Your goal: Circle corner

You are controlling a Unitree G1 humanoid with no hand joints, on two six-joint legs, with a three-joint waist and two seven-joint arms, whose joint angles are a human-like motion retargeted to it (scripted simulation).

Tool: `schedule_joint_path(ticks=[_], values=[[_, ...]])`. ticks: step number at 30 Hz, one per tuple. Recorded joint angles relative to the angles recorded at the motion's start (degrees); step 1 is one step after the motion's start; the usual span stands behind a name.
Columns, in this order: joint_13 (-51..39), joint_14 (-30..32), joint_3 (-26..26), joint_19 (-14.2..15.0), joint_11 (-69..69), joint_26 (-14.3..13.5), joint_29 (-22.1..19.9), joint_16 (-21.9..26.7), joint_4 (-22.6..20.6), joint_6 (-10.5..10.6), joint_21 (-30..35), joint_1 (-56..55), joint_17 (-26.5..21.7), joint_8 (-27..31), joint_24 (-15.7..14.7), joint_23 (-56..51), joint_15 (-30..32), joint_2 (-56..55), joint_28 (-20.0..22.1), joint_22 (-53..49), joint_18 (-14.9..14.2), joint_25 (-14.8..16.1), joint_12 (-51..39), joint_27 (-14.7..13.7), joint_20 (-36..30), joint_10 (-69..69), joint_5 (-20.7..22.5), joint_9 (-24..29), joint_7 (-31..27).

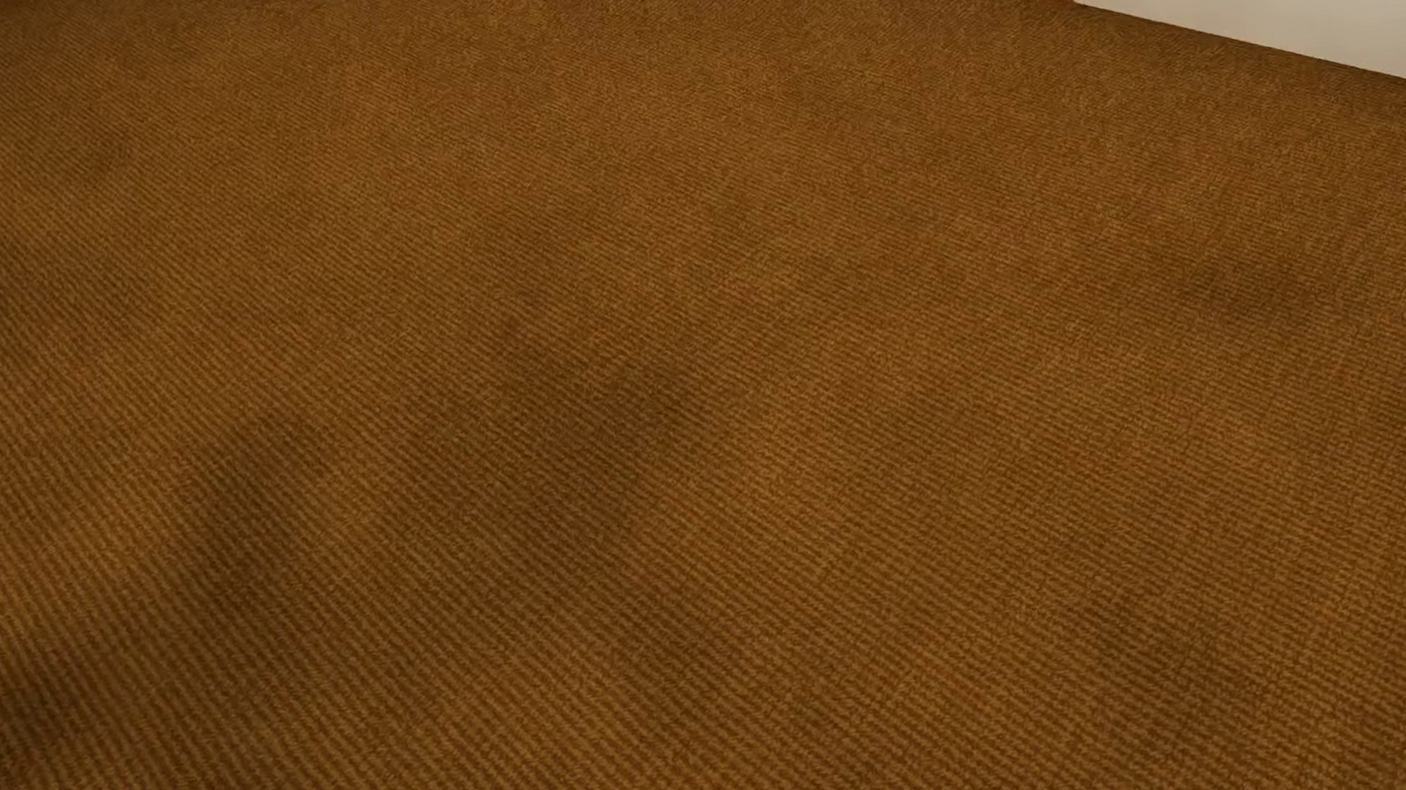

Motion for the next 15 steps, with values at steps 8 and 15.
schedule_joint_path(ticks=[8,15], values=[[-4.3,-8.0,-1.7,0.0,-3.3,0.0,0.0,1.3,0.4,0.3,0.0,-1.6,-0.6,0.0,0.0,0.6,5.9,0.0,0.0,-4.6,0.0,0.0,-7.0,0.0,5.2,20.5,1.8,0.2,0.0],[-5.1,-12.4,-1.7,0.0,-2.2,0.0,0.0,1.4,-0.1,0.2,1.4,-2.5,0.7,0.0,0.0,-2.4,9.5,-1.1,0.0,-4.3,0.0,0.0,-6.5,0.0,5.3,21.5,2.7,1.1,0.0]])
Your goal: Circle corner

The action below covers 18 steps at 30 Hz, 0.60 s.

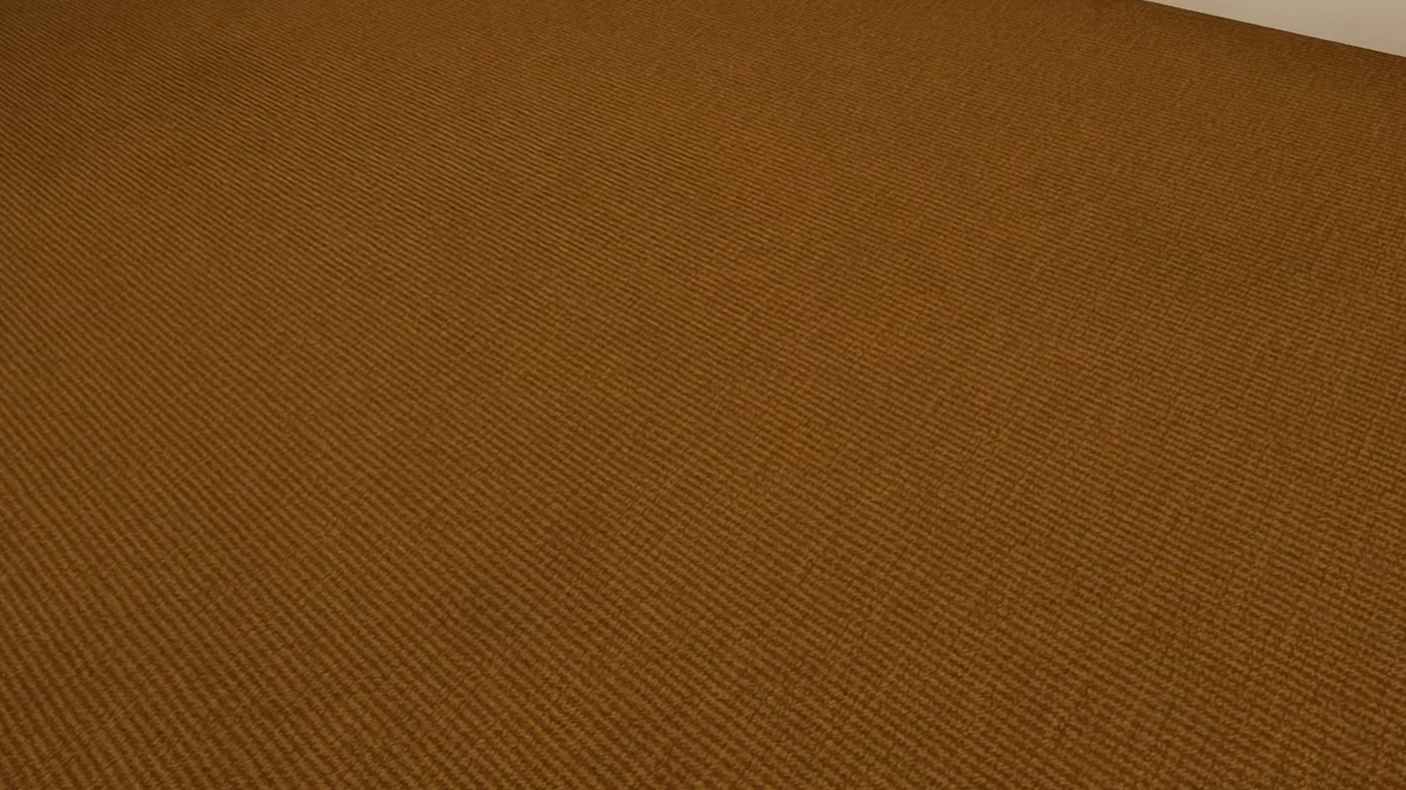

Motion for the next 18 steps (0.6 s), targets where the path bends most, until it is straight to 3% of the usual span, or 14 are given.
schedule_joint_path(ticks=[4,5,8,11,13,14,15,16,17,18], values=[[0.1,-2.4,2.1,0.0,-0.2,0.0,0.0,0.2,0.4,0.6,1.7,-11.1,-2.9,0.0,0.0,-3.9,-3.7,5.5,0.0,1.3,0.0,0.0,2.4,0.0,-0.4,19.4,0.8,4.1,0.0],[-0.5,-2.6,4.5,0.0,-0.5,0.0,0.0,0.3,0.4,0.0,2.8,-14.1,-3.4,0.0,0.0,-3.7,-5.0,6.6,0.0,1.5,0.0,0.0,3.4,0.0,-0.7,22.9,-0.2,3.9,0.0],[-3.8,1.0,9.4,0.0,-1.6,0.0,0.0,1.5,0.6,-2.1,0.8,-22.2,-2.4,0.0,0.0,-2.1,-8.8,9.9,0.0,3.1,0.0,0.0,5.3,0.0,-1.2,18.0,-2.1,4.8,0.0],[-6.0,6.4,10.6,0.0,-2.5,0.0,0.0,1.6,1.4,-2.1,0.2,-27.4,-2.4,0.0,0.0,-2.1,-15.3,17.6,0.0,7.1,0.0,0.0,6.4,0.0,-0.9,10.8,-2.4,6.1,0.0],[-7.3,6.7,12.1,0.0,-2.9,0.0,0.0,1.6,1.4,-2.2,0.6,-29.3,-2.3,0.0,0.0,-0.7,-16.7,21.9,0.0,9.2,0.0,0.0,6.7,0.0,-0.3,7.8,-2.7,6.6,0.0],[-7.5,6.0,14.0,0.0,-3.7,0.0,0.0,1.8,2.8,-2.2,1.5,-30.0,-2.3,0.0,0.0,0.4,-15.6,23.6,0.0,9.6,0.0,0.0,6.5,0.0,-0.6,9.5,-2.6,6.3,0.0],[-6.6,5.9,14.9,0.0,-3.0,0.0,0.0,1.8,1.3,-2.8,4.0,-30.9,-3.3,0.0,0.0,-1.3,-14.2,24.6,0.0,10.1,0.0,0.0,6.6,0.0,-1.2,11.5,-4.1,5.8,0.0],[-5.6,4.1,16.4,0.0,-1.1,0.0,0.0,1.6,0.7,-3.5,1.0,-32.5,-1.8,0.0,0.0,1.3,-10.9,23.8,0.0,10.6,0.0,0.0,6.7,0.0,-0.9,15.8,-5.6,5.0,0.0],[-4.9,2.1,16.8,0.0,2.0,0.0,0.0,2.4,0.0,-4.6,4.6,-30.9,-1.9,0.0,0.0,2.1,-5.5,24.3,0.0,9.7,0.0,0.0,7.3,0.0,-1.3,18.7,-6.7,5.0,0.0],[-2.9,0.0,16.5,0.0,7.7,0.0,0.0,1.8,-0.9,-4.5,4.6,-29.0,-2.0,0.0,0.0,1.9,4.0,22.6,0.0,11.3,0.0,0.0,6.2,0.0,-2.5,20.4,-7.5,4.6,0.0]])
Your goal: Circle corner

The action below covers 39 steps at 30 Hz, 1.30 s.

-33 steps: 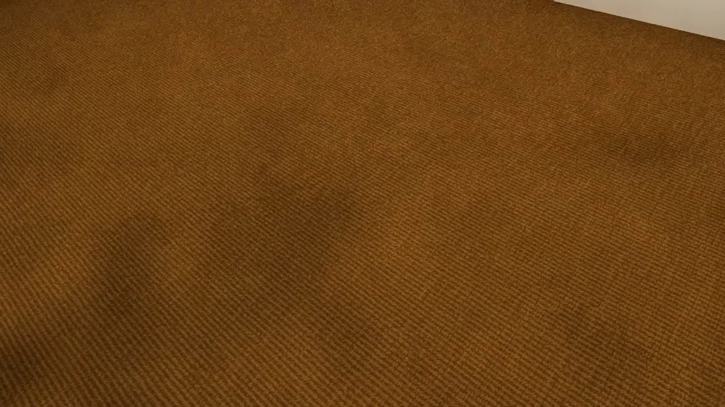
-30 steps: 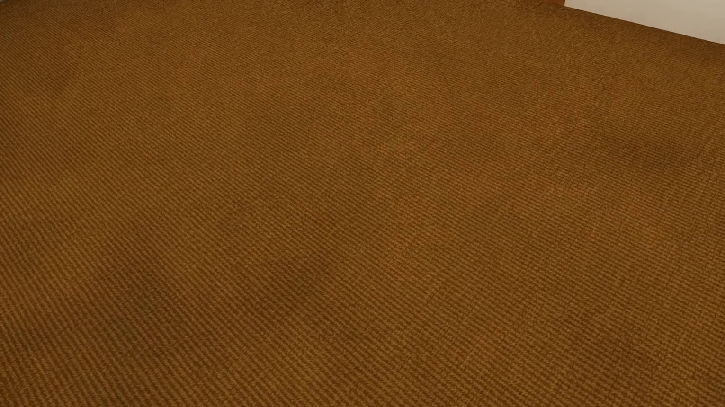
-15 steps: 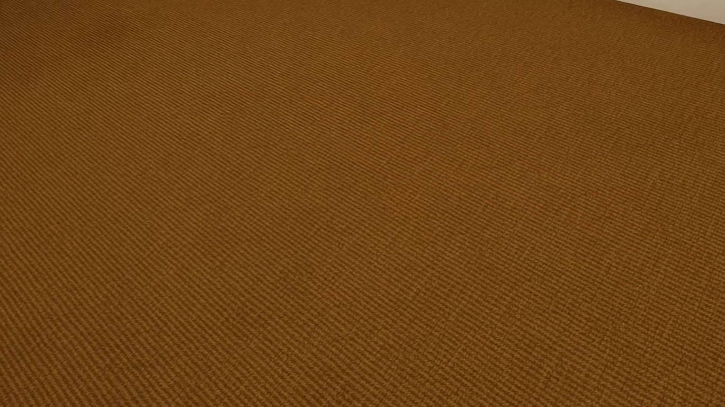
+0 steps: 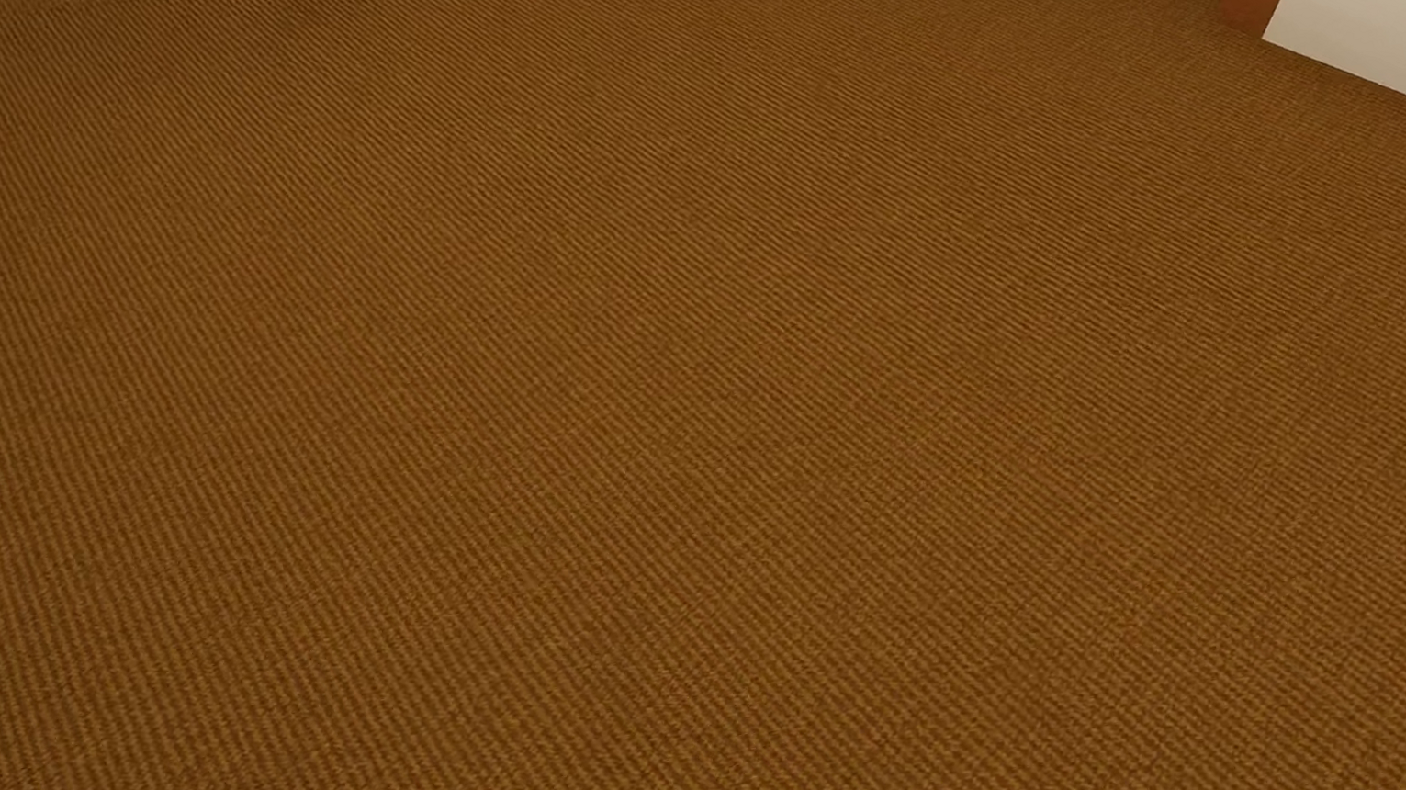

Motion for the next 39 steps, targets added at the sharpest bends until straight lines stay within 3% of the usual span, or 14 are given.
schedule_joint_path(ticks=[2,5,9,12,13,15,17,20,23,27,30,32,35,39], values=[[2.0,-4.3,-2.1,0.0,22.8,0.0,0.0,-0.3,-2.0,0.3,1.0,6.7,0.3,0.0,0.0,0.9,15.2,-10.6,0.0,-1.2,0.0,0.0,-0.7,0.0,1.4,-0.2,-1.8,1.0,0.0],[5.4,-6.8,-12.3,0.0,43.6,0.0,0.0,-0.5,-3.3,2.4,0.0,20.3,-0.1,0.0,0.0,1.1,13.3,-28.5,0.0,-5.6,0.0,0.0,-2.6,0.0,1.0,-7.3,0.0,2.4,0.0],[9.6,-5.8,-24.2,0.0,7.9,0.0,0.0,1.2,-2.5,4.5,-1.9,39.2,-1.5,0.0,0.0,-1.5,22.2,-42.1,0.0,-12.9,0.0,0.0,-6.1,0.0,1.9,-20.9,2.2,3.2,0.0],[11.1,-8.9,-28.0,0.0,-7.5,0.0,0.0,2.8,-1.9,4.5,-1.7,47.7,-1.3,0.0,0.0,-0.8,-6.2,-46.6,0.0,-15.6,0.0,0.0,-9.5,0.0,3.0,-23.2,1.8,1.4,0.0],[11.3,-8.8,-30.0,0.0,-7.3,0.0,0.0,2.7,-1.8,4.7,-0.8,49.4,-1.6,0.0,0.0,-0.9,-1.9,-47.4,0.0,-15.3,0.0,0.0,-9.9,0.0,4.1,-22.4,1.6,1.8,0.0],[11.5,-0.1,-31.1,0.0,0.8,0.0,0.0,1.3,0.5,6.9,-0.2,50.0,-1.5,0.0,0.0,0.1,22.9,-51.7,0.0,-13.6,0.0,0.0,-8.8,0.0,6.2,-17.0,3.3,0.9,0.0],[10.2,20.0,-27.8,0.0,6.3,0.0,0.0,0.1,3.1,8.2,0.9,43.4,-1.2,0.0,0.0,2.3,24.5,-47.7,0.0,-10.3,0.0,0.0,-6.6,0.0,4.9,2.4,6.9,0.7,0.0],[6.8,5.1,-19.9,0.0,1.4,0.0,0.0,0.3,4.5,7.4,-1.9,26.2,-1.0,0.0,0.0,0.9,14.0,-31.9,0.0,-9.3,0.0,0.0,-5.0,0.0,1.1,27.2,9.3,2.7,0.0],[2.3,-0.7,-9.7,0.0,-5.8,0.0,0.0,1.1,3.4,4.5,-2.7,14.1,-3.2,0.0,0.0,-5.1,0.1,-15.8,0.0,-10.2,0.0,0.0,-1.5,0.0,0.5,13.1,7.4,3.0,0.0],[-4.2,9.2,-4.8,0.0,-9.7,0.0,0.0,1.0,3.8,3.1,-9.3,7.1,-4.5,0.0,0.0,-8.1,-12.6,-3.1,0.0,-7.3,0.0,0.0,0.3,0.0,1.6,-22.5,5.1,0.0,0.0],[-2.3,8.0,-2.0,0.0,-2.8,0.0,0.0,0.9,1.6,1.9,-11.7,6.3,-4.2,0.0,0.0,-10.1,-3.0,2.5,0.0,-3.8,0.0,0.0,0.7,0.0,0.2,-14.7,1.8,-0.3,0.0],[1.1,7.1,-2.4,0.0,17.9,0.0,0.0,0.2,-1.7,-0.4,-13.1,7.6,-1.1,0.0,0.0,-6.4,14.1,-3.9,0.0,-0.7,0.0,0.0,1.1,0.0,1.4,-6.0,-1.9,-1.1,0.0],[2.5,1.9,-9.8,0.0,46.3,0.0,0.0,0.3,-3.3,0.1,-5.6,21.3,0.0,0.0,0.0,-3.4,15.0,-24.2,0.0,-2.1,0.0,0.0,-0.9,0.0,0.5,-10.5,-1.9,0.9,0.0],[7.4,-0.2,-20.5,0.0,6.3,0.0,0.0,2.1,-2.4,3.0,-3.6,38.2,-0.3,0.0,0.0,1.2,27.4,-38.5,0.0,-11.3,0.0,0.0,-4.9,0.0,2.1,-20.9,0.2,2.1,0.0]])
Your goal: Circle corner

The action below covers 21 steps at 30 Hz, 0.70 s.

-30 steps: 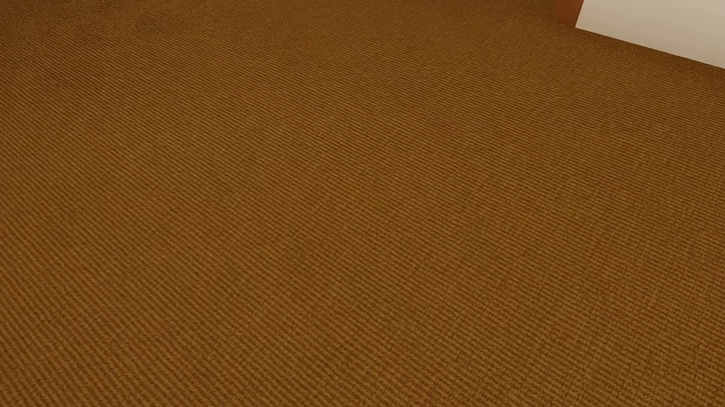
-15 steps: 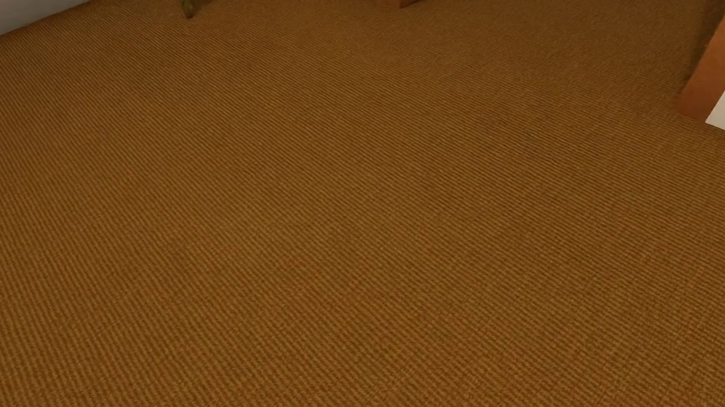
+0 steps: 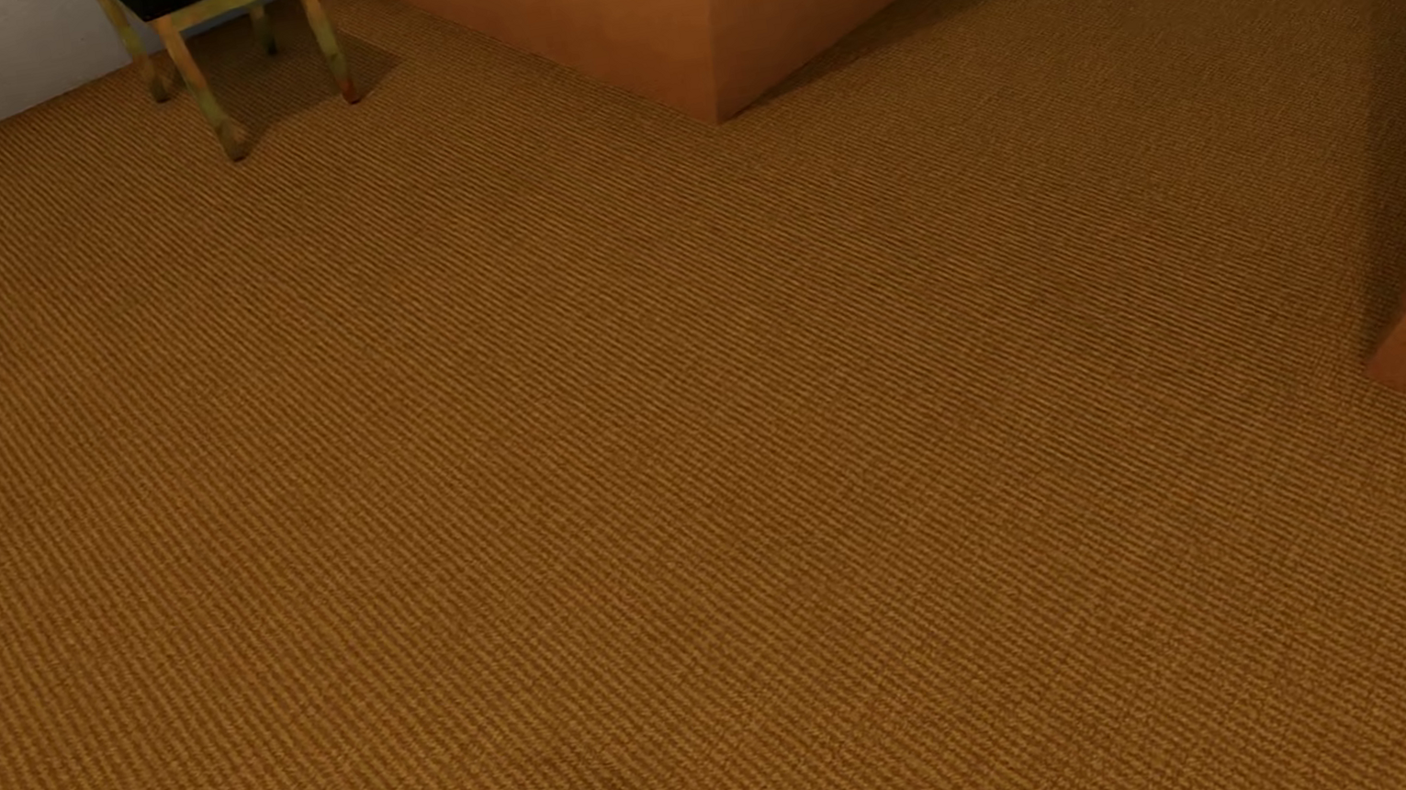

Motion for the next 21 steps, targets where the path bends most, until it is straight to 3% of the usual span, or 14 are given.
schedule_joint_path(ticks=[2,3,4,6,7,9,11,14,16,17,18,19,20,21], values=[[1.7,-2.4,-2.2,0.0,-12.1,0.0,0.0,1.2,0.9,0.6,1.9,5.0,-0.7,0.0,0.0,1.2,-24.8,-2.2,0.0,-4.4,0.0,0.0,-1.3,0.0,3.4,-0.5,0.7,-0.9,0.0],[2.8,-2.8,-2.9,0.0,-12.1,0.0,0.0,1.5,1.1,1.1,3.5,6.9,-1.6,0.0,0.0,0.2,-24.9,-3.6,0.0,-5.2,0.0,0.0,-1.1,0.0,4.8,0.5,1.1,-1.1,0.0],[3.8,-1.0,-3.5,0.0,-9.7,0.0,0.0,1.3,1.2,1.4,3.9,8.5,-2.0,0.0,0.0,0.3,-17.0,-4.3,0.0,-5.3,0.0,0.0,-0.3,0.0,6.4,2.6,1.9,-1.4,0.0],[5.3,13.4,-2.0,0.0,-4.3,0.0,0.0,0.3,4.9,3.7,3.9,3.7,-1.9,0.0,0.0,1.2,-6.8,-2.7,0.0,-2.8,0.0,0.0,1.9,0.0,7.9,20.1,6.1,-2.5,0.0],[5.0,16.3,0.2,0.0,-2.1,0.0,0.0,0.1,5.5,4.0,4.4,-2.2,-1.8,0.0,0.0,2.0,-8.0,0.0,0.0,-0.6,0.0,0.0,2.6,0.0,6.9,33.5,7.6,-2.3,0.0],[3.5,3.7,3.5,0.0,-5.6,0.0,0.0,-0.5,6.4,5.1,3.9,-13.6,-2.3,0.0,0.0,0.7,-15.8,11.1,0.0,2.3,0.0,0.0,2.5,0.0,3.9,44.9,8.7,0.1,0.0],[0.2,-0.1,10.1,0.0,-8.9,0.0,0.0,-0.5,5.2,3.4,3.6,-20.7,-2.9,0.0,0.0,0.4,-23.0,20.8,0.0,3.7,0.0,0.0,3.9,0.0,1.1,31.7,7.6,0.8,0.0],[-3.8,4.8,15.7,0.0,-14.1,0.0,0.0,0.4,4.8,0.4,-2.2,-28.4,-3.5,0.0,0.0,-4.0,-35.0,30.7,0.0,3.5,0.0,0.0,7.4,0.0,3.3,1.5,5.8,-1.0,0.0],[-5.8,6.4,18.9,0.0,-12.9,0.0,0.0,0.8,7.1,-1.5,-3.5,-32.6,-4.4,0.0,0.0,-5.7,-38.9,35.0,0.0,4.3,0.0,0.0,9.3,0.0,4.2,0.3,4.9,-2.7,0.0],[-4.9,9.6,21.0,0.0,-9.3,0.0,0.0,1.4,6.5,-2.8,-5.1,-32.8,-4.0,0.0,0.0,-7.3,-38.2,37.6,0.0,5.0,0.0,0.0,9.9,0.0,3.7,5.4,4.0,-2.2,0.0],[-4.9,11.6,22.0,0.0,-1.2,0.0,0.0,0.9,5.0,-4.7,-9.3,-34.5,-3.7,0.0,0.0,-9.0,-30.7,36.3,0.0,5.9,0.0,0.0,10.5,0.0,6.3,12.1,2.6,-2.5,0.0],[-4.4,9.6,22.1,0.0,10.8,0.0,0.0,1.1,4.5,-6.5,-5.9,-32.1,-2.0,0.0,0.0,-6.0,-17.8,33.2,0.0,8.4,0.0,0.0,9.5,0.0,4.1,16.0,1.7,-1.9,0.0],[-4.5,6.8,19.9,0.0,22.5,0.0,0.0,0.5,4.3,-6.6,-4.6,-29.9,-1.6,0.0,0.0,-5.4,-9.1,28.0,0.0,9.9,0.0,0.0,8.7,0.0,3.8,17.9,1.4,-1.4,0.0],[-4.8,4.8,17.3,0.0,29.7,0.0,0.0,-0.2,4.4,-6.7,-2.1,-26.3,-1.1,0.0,0.0,-4.8,-5.8,22.1,0.0,10.5,0.0,0.0,8.0,0.0,3.4,17.3,0.3,-1.0,0.0]])
